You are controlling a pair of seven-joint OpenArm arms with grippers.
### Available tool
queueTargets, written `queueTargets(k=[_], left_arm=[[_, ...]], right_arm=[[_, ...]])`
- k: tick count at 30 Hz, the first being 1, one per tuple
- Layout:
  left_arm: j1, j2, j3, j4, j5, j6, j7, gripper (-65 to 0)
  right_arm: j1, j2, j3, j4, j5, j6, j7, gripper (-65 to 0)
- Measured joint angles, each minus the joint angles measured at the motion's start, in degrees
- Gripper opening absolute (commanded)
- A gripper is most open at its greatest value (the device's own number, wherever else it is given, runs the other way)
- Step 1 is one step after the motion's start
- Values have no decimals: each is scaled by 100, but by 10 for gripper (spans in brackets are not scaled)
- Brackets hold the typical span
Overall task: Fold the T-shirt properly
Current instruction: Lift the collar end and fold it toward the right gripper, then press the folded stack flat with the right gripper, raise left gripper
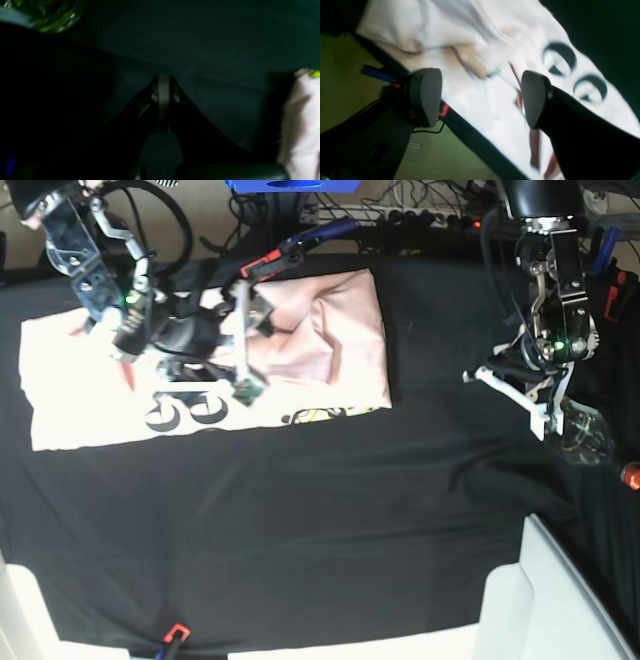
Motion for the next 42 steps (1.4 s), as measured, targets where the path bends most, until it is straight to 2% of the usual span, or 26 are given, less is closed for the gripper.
queueTargets(k=[7,11,14,22,28,33,37,39,42], left_arm=[[203,-472,-44,-286,-59,-44,-46,-650],[267,-708,-63,-765,-17,-7,-11,-650],[326,-822,-66,-887,-33,0,-52,-650],[356,-761,-74,-933,-35,2,-92,-650],[328,-623,-66,-925,-28,-13,-90,-650],[313,-568,-63,-920,-42,-17,-90,-650],[313,-575,-70,-922,-31,-13,-92,-650],[315,-570,-70,-925,-39,-15,-90,-650],[330,-566,-70,-933,-35,-13,-90,-650]], right_arm=[[640,-31,-876,-557,-2,-22,9,-181],[850,-334,-1025,-1193,22,-11,66,-181],[999,-442,-1025,-1521,-17,-52,72,-181],[1357,-608,-1025,-1711,13,-44,57,-181],[1366,-879,-1045,-2253,22,-22,68,-183],[1681,-907,-1779,-2627,9,-44,90,-183],[1727,-957,-1873,-2778,15,-42,179,-187],[1751,-955,-1851,-2782,13,-44,214,-248],[1746,-957,-1851,-2780,2,-44,219,-458]])
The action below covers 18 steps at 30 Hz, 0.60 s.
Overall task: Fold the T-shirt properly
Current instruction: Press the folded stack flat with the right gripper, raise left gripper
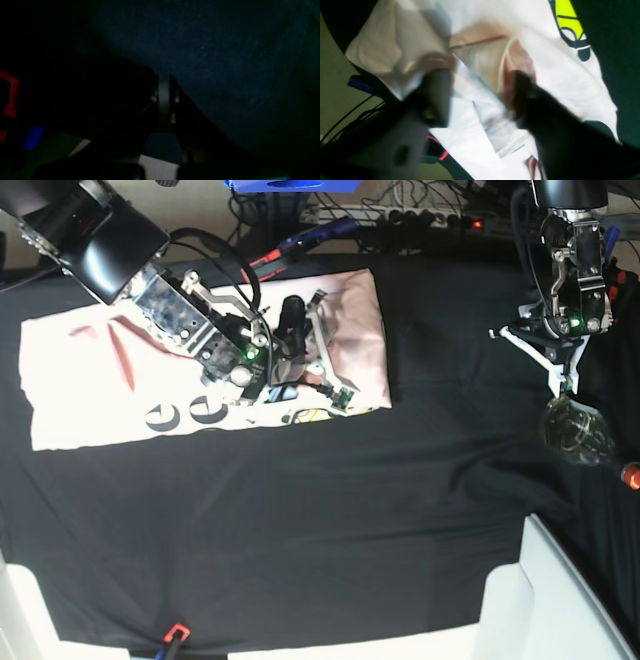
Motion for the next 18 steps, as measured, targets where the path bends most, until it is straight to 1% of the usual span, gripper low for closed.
queueTargets(k=[2,3,7,11,13,16,18], left_arm=[[15,-4,0,0,-4,-2,0,-650],[13,0,0,0,-2,-2,0,-650],[15,-7,0,0,-2,-2,-2,-650],[13,-24,0,0,-4,-2,-4,-650],[13,-28,0,0,-4,-2,-4,-650],[13,-28,0,-2,-4,-2,0,-650],[13,-28,0,-2,-2,-2,0,-650]], right_arm=[[-11,-7,0,-2,-4,0,2,-576],[-11,-2,2,-2,-4,0,2,-604],[-107,13,13,-2,-7,0,4,-606],[-415,240,17,-2,-7,0,20,-608],[-638,286,236,2,0,-2,2,-608],[-859,254,697,37,17,0,9,-608],[-885,308,756,105,15,-2,17,-608]])
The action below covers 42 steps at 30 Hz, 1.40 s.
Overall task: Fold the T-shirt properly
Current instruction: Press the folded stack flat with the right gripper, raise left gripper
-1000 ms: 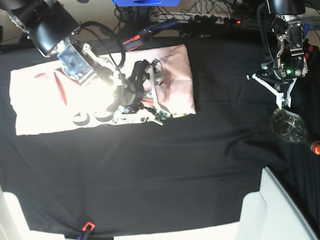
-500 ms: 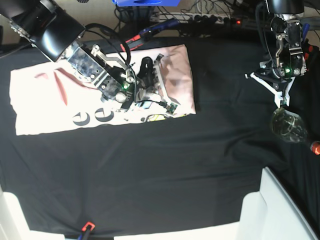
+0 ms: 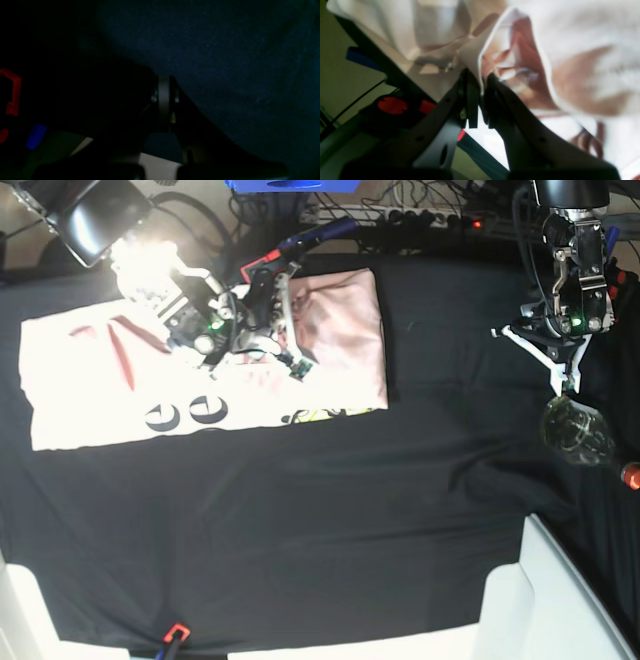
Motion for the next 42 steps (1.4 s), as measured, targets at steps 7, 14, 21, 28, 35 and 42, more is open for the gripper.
queueTargets(k=[7,14,21,28,35,42], left_arm=[[-4,22,0,0,0,0,0,-650],[0,24,0,0,0,0,0,-650],[-33,31,0,0,-17,0,2,-650],[-33,33,0,0,-20,0,0,-650],[-31,33,0,-4,0,2,4,-650],[-35,33,2,-4,24,20,2,-650]], right_arm=[[-15,273,33,496,-9,-7,-332,-605],[-125,310,131,782,7,2,-765,-601],[-487,109,1034,868,-26,-11,-820,-421],[-629,11,1261,1167,33,9,-855,-104],[-905,-240,2771,1720,-146,-1003,-863,-103],[-686,-278,1971,2243,-20,-981,-1060,-136]])
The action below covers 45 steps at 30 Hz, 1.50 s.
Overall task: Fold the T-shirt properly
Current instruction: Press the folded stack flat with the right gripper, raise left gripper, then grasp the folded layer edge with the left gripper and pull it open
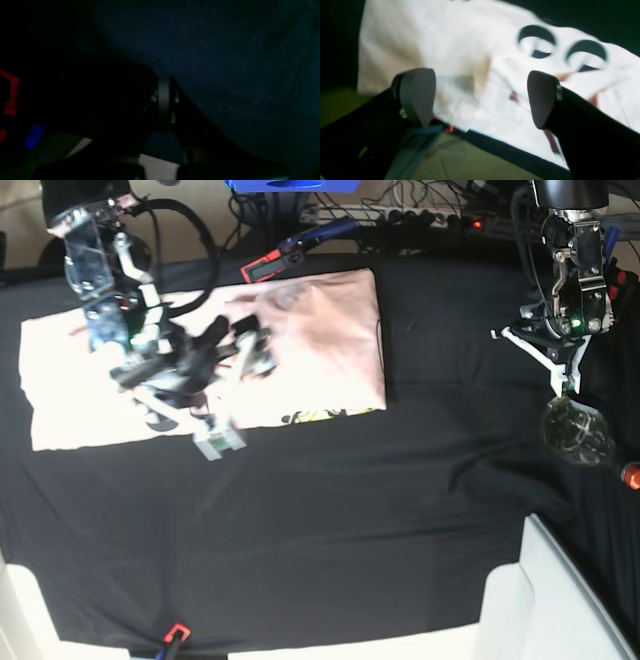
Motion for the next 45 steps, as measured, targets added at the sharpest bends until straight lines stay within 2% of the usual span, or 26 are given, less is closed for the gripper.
queueTargets(k=[2,6,7,11,13,15,19,21,23,25,27,29,31,33,34,35,37,39,41,45], left_arm=[[-4,20,7,0,-70,-22,2,-650],[7,-2,-4,0,-20,-9,2,-650],[20,-2,-2,0,-22,-2,-2,-650],[35,9,42,9,-22,-4,-2,-650],[31,50,44,37,-61,-22,-13,-650],[4,151,42,39,-46,-22,-42,-650],[4,448,46,118,-70,-46,-35,-650],[11,608,46,323,-61,-321,2,-643],[-7,822,-11,612,-66,-549,9,-569],[-37,1051,-9,800,-61,-538,48,-460],[-50,1241,-9,850,-109,-557,400,-368],[-63,1394,-22,835,-68,-562,533,-331],[-87,1416,-17,752,-505,-566,529,-317],[-155,1357,-13,529,-1182,-566,568,-317],[-181,1255,4,365,-1620,-568,682,-316],[-201,1121,26,188,-2085,-586,723,-316],[-256,778,42,-125,-2914,-616,706,-316],[-310,461,42,-319,-3689,-807,678,-316],[-382,264,37,-404,-3930,-1001,638,-316],[-396,291,63,-520,-3967,-1515,710,-316]], right_arm=[[118,2,-461,-94,0,-4,28,-251],[243,-92,-981,-597,127,24,118,-592],[238,-87,-990,-739,109,26,116,-650],[205,-22,-914,-1451,24,9,129,-621],[120,-68,-645,-1821,96,46,297,-621],[-9,-70,-339,-2006,42,-9,544,-621],[-39,0,-208,-2085,94,22,616,-621],[-76,-13,-210,-1917,-4,-4,579,-617],[-138,-13,-210,-1545,15,-15,566,-614],[-155,-7,-199,-1110,2,-26,422,-611],[-138,-13,-197,-715,13,-17,289,-604],[-103,-15,-186,-450,50,-2,177,-543],[-76,-13,-179,-326,22,0,140,-421],[-92,-20,-90,-282,37,13,140,-260],[-114,-20,-9,-273,39,7,155,-200],[-136,-11,33,-267,37,0,162,-170],[-149,-11,118,-260,20,-2,157,-176],[-155,-11,140,-251,17,0,160,-183],[-157,-15,140,-251,24,0,160,-181],[-160,-15,140,-251,20,0,160,-181]])
